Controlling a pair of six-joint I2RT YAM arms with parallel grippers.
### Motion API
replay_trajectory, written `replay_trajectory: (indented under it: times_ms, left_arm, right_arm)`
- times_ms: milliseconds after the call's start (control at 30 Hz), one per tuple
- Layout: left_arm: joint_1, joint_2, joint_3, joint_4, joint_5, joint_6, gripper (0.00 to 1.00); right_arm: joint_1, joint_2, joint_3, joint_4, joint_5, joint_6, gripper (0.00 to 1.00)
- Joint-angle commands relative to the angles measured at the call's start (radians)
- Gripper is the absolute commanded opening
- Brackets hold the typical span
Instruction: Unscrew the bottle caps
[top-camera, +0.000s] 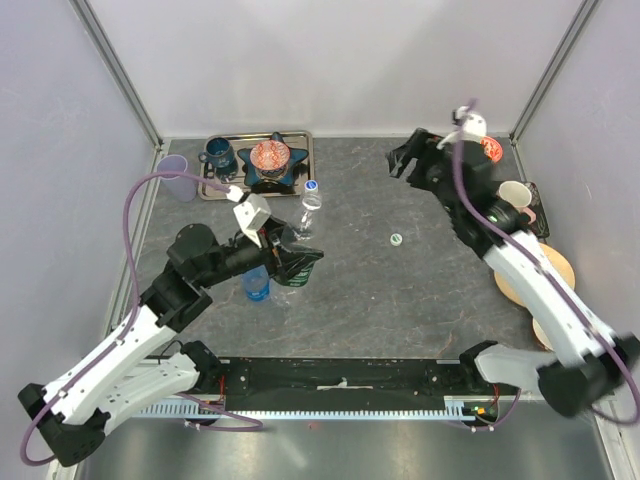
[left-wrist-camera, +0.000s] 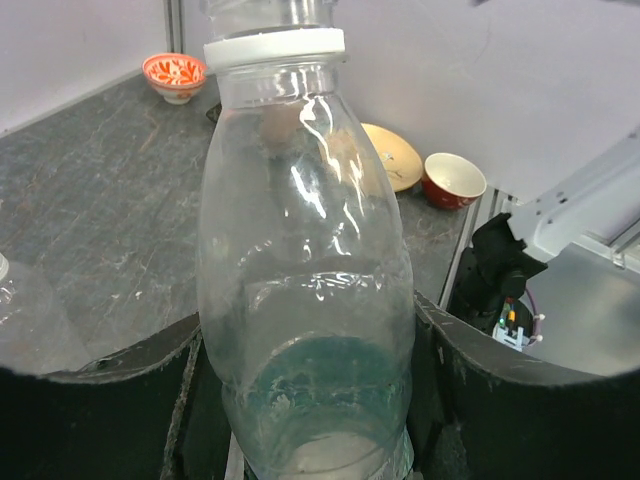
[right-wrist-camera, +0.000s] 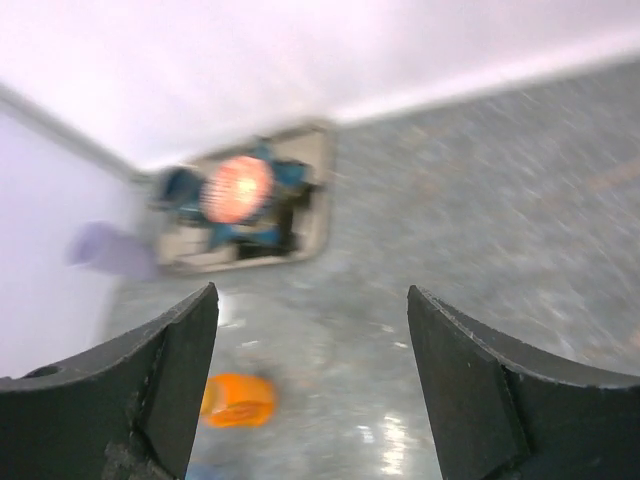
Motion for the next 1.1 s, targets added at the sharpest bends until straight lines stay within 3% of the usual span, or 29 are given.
replay_trajectory:
  times_ms: [0, 33, 133, 333, 667, 1067]
  left_arm:
    - [0.004, 0.083, 0.071, 0.028, 0.037, 0.072, 0.52]
    - [0.003, 0.100, 0.079, 0.028, 0.046, 0.072, 0.52]
    - [0.003, 0.165, 0.108, 0.028, 0.092, 0.069, 0.53]
    - [0.000, 0.284, 0.168, 0.028, 0.172, 0.040, 0.53]
    - [-0.023, 0.350, 0.220, 0.058, 0.165, 0.032, 0.53]
    - [-0.032, 0.355, 0.224, 0.066, 0.166, 0.040, 0.53]
  right_arm:
    - [0.001, -0.178, -0.041, 0.111, -0.407, -0.007, 0.83]
    - [0.001, -0.189, -0.038, 0.131, -0.555, 0.003, 0.83]
    - [0.007, -0.212, -0.032, 0.151, -0.707, 0.053, 0.84]
    - [0.039, -0.231, 0.000, 0.119, -0.738, 0.031, 0.87]
    - [0.112, -0.209, -0.004, 0.111, -0.741, 0.004, 0.86]
    - [0.133, -0.169, -0.001, 0.092, -0.764, -0.010, 0.63]
